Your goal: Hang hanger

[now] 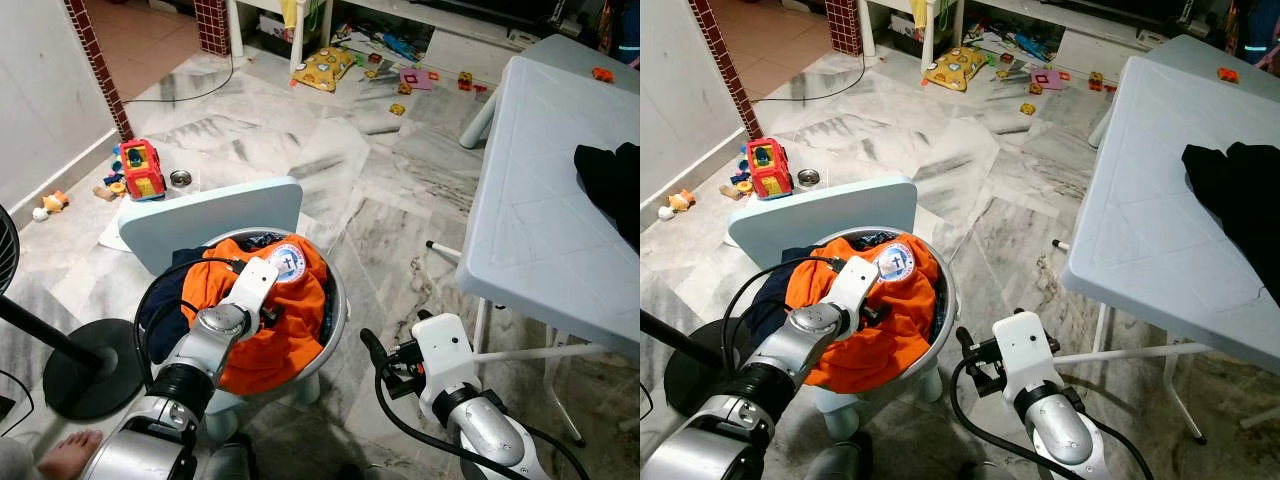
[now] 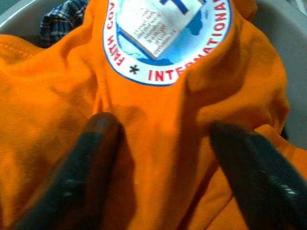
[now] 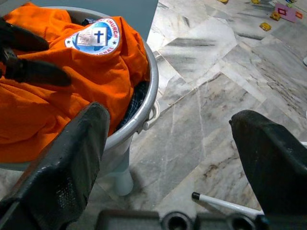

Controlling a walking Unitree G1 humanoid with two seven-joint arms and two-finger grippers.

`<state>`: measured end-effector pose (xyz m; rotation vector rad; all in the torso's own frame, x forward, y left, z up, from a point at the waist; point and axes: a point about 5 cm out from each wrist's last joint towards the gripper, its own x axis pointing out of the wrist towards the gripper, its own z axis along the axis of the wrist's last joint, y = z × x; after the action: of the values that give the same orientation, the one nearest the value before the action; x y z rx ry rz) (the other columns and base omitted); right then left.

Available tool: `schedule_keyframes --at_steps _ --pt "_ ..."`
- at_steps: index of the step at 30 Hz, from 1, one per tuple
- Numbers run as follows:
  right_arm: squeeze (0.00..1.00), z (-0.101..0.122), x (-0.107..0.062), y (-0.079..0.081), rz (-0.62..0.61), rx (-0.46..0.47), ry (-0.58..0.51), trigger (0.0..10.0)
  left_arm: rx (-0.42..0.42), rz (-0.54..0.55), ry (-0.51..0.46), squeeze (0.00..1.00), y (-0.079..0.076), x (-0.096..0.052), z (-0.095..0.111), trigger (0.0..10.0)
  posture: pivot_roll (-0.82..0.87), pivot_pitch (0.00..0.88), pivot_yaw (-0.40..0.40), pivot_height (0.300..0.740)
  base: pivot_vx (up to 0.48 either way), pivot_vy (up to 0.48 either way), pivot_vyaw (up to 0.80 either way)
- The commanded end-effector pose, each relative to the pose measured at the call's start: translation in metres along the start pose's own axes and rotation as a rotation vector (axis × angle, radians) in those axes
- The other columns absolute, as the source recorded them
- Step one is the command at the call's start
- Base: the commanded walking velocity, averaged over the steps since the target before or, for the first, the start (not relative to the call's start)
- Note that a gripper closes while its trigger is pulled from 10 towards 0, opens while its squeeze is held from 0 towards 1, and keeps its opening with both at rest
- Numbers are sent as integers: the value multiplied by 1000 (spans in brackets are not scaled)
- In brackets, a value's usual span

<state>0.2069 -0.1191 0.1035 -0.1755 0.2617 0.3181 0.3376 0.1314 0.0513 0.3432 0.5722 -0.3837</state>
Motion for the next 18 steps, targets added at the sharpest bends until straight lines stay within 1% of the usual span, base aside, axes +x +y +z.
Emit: schedule_keyframes --at_steps 1,7,18 --pt "0 -5 -2 0 -4 -1 22 10000 -18 -20 35 0 -3 1 -7 0 19 150 -90 740 0 0 0" --pt "0 -6 -3 1 -4 3 29 10000 -36 -31 49 0 -3 2 -10 0 18 155 -90 740 0 0 0" --pt "0 -6 0 1 1 0 28 10000 -47 -39 47 0 -4 2 -11 0 20 155 -92 740 0 0 0"
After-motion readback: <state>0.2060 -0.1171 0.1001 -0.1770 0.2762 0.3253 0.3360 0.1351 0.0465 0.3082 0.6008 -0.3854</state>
